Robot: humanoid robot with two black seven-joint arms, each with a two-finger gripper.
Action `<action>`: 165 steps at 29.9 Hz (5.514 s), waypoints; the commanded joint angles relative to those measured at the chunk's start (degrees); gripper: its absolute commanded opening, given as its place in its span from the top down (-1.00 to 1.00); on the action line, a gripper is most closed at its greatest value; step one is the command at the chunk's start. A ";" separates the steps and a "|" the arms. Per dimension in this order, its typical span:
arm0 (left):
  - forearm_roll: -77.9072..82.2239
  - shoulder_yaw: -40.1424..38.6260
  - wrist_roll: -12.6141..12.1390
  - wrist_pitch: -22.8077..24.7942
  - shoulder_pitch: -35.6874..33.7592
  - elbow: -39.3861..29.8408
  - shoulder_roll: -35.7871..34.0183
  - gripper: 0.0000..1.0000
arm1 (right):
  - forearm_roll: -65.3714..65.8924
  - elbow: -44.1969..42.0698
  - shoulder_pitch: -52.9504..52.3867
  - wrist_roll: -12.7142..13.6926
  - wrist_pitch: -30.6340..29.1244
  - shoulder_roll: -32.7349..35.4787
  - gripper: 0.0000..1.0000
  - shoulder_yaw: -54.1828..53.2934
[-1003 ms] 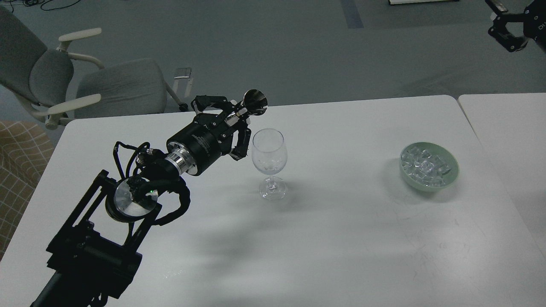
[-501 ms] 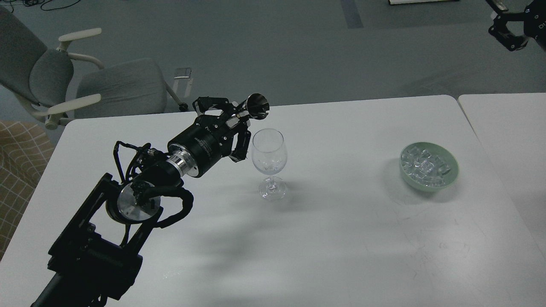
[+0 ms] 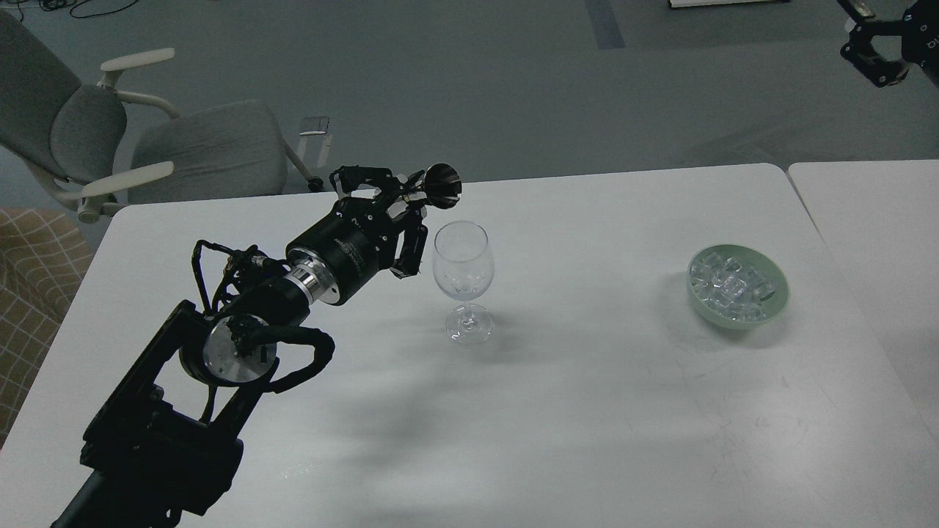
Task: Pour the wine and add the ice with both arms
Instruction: 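Hold the jigger with the left gripper just above the wine glass rim, then rotate the left gripper to tip the jigger over the wine glass, then turn the jigger upright and move it back toward the table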
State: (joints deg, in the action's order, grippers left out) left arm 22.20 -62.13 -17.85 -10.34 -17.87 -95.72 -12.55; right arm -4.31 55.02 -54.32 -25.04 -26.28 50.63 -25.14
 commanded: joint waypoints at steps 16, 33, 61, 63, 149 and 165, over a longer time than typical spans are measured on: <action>7.24 0.87 1.50 2.51 0.29 0.45 0.07 1.00 | 0.00 0.09 -0.08 -0.01 0.00 0.00 -1.00 -0.09; 10.93 0.96 2.56 2.87 0.65 0.62 -0.19 1.00 | 0.00 0.18 -0.08 -0.01 0.00 0.09 -1.00 -0.17; 23.14 3.69 6.78 3.48 1.61 0.71 -0.37 1.00 | 0.00 0.53 0.00 -0.01 0.00 0.09 -1.00 -0.09; 23.58 3.77 6.95 3.48 1.61 0.71 -0.37 1.00 | 0.00 0.53 0.00 -0.01 0.00 0.09 -1.00 -0.09; 75.18 11.69 5.90 3.04 0.64 -1.75 -4.50 1.00 | 0.00 0.44 0.18 -0.01 0.09 0.18 -1.00 -0.09; 29.79 -3.58 -1.83 0.14 3.19 -2.72 -5.73 1.00 | 0.00 0.53 0.62 -0.01 0.09 0.53 -1.00 -0.09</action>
State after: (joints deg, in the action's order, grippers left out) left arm 63.21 -60.37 -18.16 -10.53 -16.15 -98.44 -17.85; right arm -4.30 55.56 -53.70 -25.05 -26.20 50.95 -25.23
